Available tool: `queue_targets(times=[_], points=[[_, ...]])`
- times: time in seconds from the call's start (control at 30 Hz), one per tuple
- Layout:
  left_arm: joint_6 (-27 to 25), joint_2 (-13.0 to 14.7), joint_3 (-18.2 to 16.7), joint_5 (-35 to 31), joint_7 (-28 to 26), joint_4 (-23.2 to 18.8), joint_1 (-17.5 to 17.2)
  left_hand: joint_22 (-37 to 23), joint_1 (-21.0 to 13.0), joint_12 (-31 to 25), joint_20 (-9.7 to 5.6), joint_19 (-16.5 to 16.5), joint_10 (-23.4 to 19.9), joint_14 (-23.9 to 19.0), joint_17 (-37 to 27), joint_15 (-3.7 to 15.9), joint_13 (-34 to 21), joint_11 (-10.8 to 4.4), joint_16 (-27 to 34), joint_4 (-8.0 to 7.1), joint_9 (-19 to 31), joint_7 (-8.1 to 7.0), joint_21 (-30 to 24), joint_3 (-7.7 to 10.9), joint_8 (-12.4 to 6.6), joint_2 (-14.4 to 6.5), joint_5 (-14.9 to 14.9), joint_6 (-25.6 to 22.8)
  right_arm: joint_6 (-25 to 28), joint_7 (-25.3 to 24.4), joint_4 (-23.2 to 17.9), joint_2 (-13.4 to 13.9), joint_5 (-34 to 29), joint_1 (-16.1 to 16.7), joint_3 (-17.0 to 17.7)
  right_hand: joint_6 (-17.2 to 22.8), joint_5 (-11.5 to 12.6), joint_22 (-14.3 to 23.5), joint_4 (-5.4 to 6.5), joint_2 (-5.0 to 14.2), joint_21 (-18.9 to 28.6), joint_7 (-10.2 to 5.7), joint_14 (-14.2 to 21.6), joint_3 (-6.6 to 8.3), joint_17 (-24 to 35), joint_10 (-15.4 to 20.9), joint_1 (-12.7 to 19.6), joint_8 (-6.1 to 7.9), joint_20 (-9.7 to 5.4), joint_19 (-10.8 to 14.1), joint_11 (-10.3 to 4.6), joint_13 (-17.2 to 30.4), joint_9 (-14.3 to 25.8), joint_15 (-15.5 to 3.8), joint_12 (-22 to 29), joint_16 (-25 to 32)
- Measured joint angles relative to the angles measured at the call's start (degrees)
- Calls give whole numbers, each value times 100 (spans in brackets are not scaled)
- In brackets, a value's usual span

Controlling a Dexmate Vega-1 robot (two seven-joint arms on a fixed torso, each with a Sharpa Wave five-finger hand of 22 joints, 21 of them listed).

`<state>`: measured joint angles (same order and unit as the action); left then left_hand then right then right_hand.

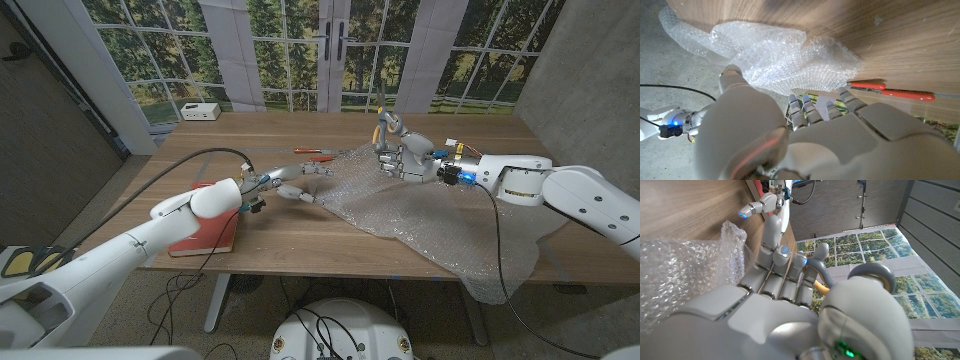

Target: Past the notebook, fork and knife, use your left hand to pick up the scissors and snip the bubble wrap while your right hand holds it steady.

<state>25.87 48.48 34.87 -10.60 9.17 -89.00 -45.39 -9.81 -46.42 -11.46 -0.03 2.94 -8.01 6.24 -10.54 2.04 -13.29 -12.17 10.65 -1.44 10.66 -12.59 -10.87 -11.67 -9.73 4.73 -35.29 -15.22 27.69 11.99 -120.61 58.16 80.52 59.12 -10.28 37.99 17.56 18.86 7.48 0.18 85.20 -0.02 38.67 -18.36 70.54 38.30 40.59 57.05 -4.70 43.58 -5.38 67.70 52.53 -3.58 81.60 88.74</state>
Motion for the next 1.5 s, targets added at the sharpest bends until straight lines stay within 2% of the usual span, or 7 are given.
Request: queue_targets(times=[0.07,0.13,0.4,1.13,1.3,1.37,1.5], points=[[80,-38,2,-111,-121,63,-31,-21,312,-104,-48,104,-71,-117,0,-4,-11,23,52,-218,0,0,-38,-209,-70,-169,-170,0,-9,0,2,-6,-2,5,-2,0,-20,0,0,0,21,0,0,0,0,4,0,-1,0,0,5,6,-1,0,0,0],[181,-84,2,-292,-342,138,-84,-21,474,-153,-41,163,-128,-187,0,0,-17,23,67,-347,0,0,-52,-313,-87,-228,-265,0,-22,0,3,-14,-5,10,-6,0,-43,-21,0,0,21,0,0,0,0,9,0,-2,0,0,9,-4,-11,0,0,0],[386,-192,-13,-706,-963,311,-209,-17,562,-197,-146,272,-240,-248,0,1,-17,9,67,-441,1,-9,-60,-411,-152,-242,-368,-171,-33,0,7,-32,-10,16,-21,0,-44,-53,0,29,44,0,0,0,0,8,29,-9,0,1,10,-28,-17,0,-27,0],[494,-366,117,-867,-1073,533,-146,-5,258,-197,-184,288,-288,-279,15,-30,-1,20,67,-376,15,-19,-60,-471,-215,-484,-462,-556,-35,-5,39,-28,-4,23,-18,-2,-89,-105,0,29,132,-2,0,0,0,9,29,0,32,-31,9,-8,-31,0,-23,-40],[501,-444,177,-858,-1043,604,-77,-6,-73,-197,-179,287,-288,-281,15,-27,-2,20,67,-274,15,-29,-35,-369,-215,-718,-500,-627,-34,15,54,-19,12,40,8,-2,-89,-118,0,30,132,-2,0,0,0,10,29,-1,21,-41,8,14,-31,0,-23,-40],[501,-462,189,-853,-1034,615,-62,-6,-279,-197,-107,299,-267,-310,15,1,-2,-1,66,-217,15,-29,-35,-311,-215,-898,-500,-628,-34,22,59,-17,15,45,16,-2,-89,-133,0,29,132,-3,0,0,0,21,29,0,21,-41,-3,23,-31,0,-22,-40],[491,-495,217,-840,-1005,631,-31,-6,-512,-197,-65,299,-267,-310,15,1,-2,-1,66,-151,15,-10,-35,-246,-191,-1073,-477,-669,-35,50,82,-12,22,53,37,-2,-89,-133,0,29,176,-3,0,0,0,22,29,40,20,-41,-3,33,-31,0,-21,-40]])
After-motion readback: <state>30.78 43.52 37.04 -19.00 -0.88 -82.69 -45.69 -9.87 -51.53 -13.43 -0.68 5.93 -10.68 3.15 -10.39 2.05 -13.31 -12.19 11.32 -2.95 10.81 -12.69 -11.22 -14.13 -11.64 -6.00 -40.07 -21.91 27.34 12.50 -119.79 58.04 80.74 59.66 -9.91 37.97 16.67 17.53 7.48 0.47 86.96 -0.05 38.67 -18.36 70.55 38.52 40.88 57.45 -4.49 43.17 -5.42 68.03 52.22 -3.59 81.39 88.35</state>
